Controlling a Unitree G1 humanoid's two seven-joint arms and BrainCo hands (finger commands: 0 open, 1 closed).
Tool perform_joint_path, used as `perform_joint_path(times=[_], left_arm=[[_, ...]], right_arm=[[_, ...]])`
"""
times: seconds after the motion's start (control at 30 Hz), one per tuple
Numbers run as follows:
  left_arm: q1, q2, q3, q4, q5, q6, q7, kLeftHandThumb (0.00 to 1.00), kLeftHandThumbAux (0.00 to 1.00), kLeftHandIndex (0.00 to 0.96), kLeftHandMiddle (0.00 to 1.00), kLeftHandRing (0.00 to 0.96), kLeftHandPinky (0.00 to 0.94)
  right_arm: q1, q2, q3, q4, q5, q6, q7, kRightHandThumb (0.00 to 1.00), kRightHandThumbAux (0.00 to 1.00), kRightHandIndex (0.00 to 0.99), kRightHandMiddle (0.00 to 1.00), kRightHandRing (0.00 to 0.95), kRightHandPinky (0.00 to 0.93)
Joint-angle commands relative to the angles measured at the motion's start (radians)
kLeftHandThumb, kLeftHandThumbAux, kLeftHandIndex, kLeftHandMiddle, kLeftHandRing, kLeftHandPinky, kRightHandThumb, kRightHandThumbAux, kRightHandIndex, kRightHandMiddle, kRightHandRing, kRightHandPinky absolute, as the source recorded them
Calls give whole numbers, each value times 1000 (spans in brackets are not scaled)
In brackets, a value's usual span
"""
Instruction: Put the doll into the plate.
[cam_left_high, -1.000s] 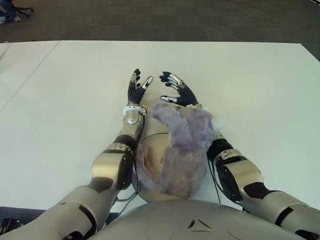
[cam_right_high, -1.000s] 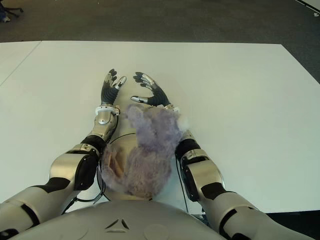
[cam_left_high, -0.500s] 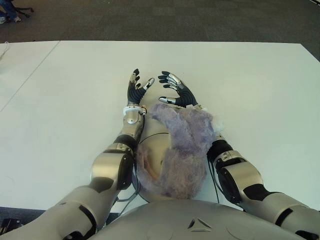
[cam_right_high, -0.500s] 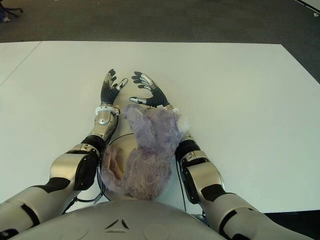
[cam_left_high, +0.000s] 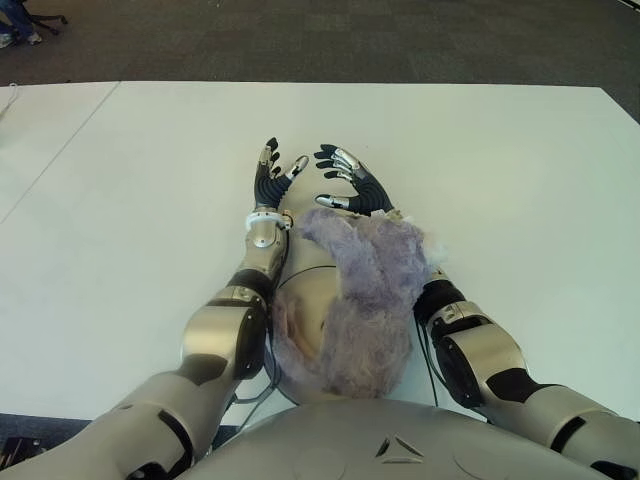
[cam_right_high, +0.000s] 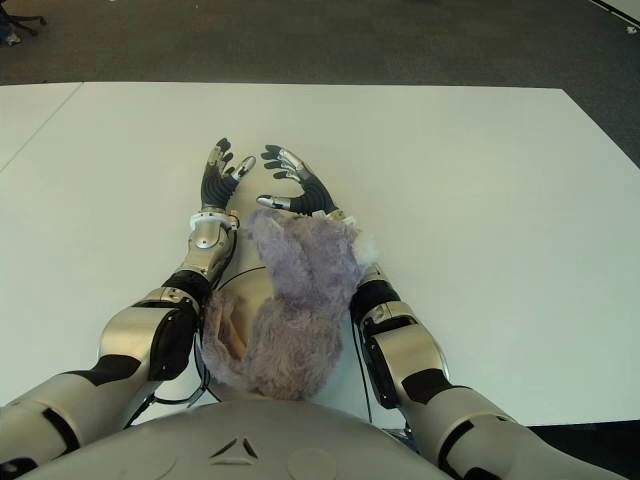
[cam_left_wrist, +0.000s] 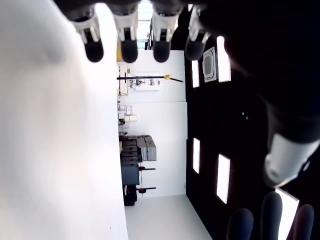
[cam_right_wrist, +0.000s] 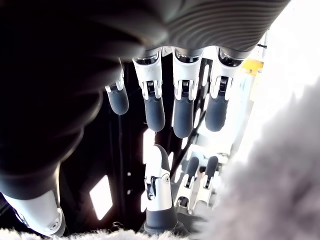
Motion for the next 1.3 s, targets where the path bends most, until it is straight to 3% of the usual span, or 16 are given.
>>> perform_joint_path(times=[0.03,0.53,0.57,0.6,0.73,0.93,1.03,1.3], left_arm=[[198,-45,19,133,-23,118,-36,0,633,0,65,64,77],[206,-47,5,133,-15,63,-21,0,604,4,83,85,77],[206,-49,6,134,-16,63,-23,0,604,4,83,85,77],[206,-50,7,134,-17,64,-24,0,606,1,78,78,76],[203,-51,17,135,-31,78,-43,0,598,0,70,72,76],[199,-53,14,135,-27,96,-29,0,556,1,82,71,19],[195,-55,5,138,-17,118,-7,0,543,14,93,75,19],[192,-56,-7,140,-3,134,22,0,530,35,115,94,39]], right_arm=[[40,31,30,7,-38,6,-30,143,667,108,168,202,235],[31,18,62,-2,-66,3,-43,56,666,113,217,245,250],[18,-7,55,21,-60,-3,-24,55,665,113,216,245,250],[8,-26,51,38,-55,-7,-10,27,637,93,154,157,122],[1,-58,53,56,-57,-24,9,0,578,36,41,29,8],[-6,-117,26,77,-23,-39,61,0,455,0,0,0,0],[-62,-181,-30,98,35,31,113,0,410,0,0,0,0],[-180,-269,-152,187,111,133,103,0,461,0,0,0,0]])
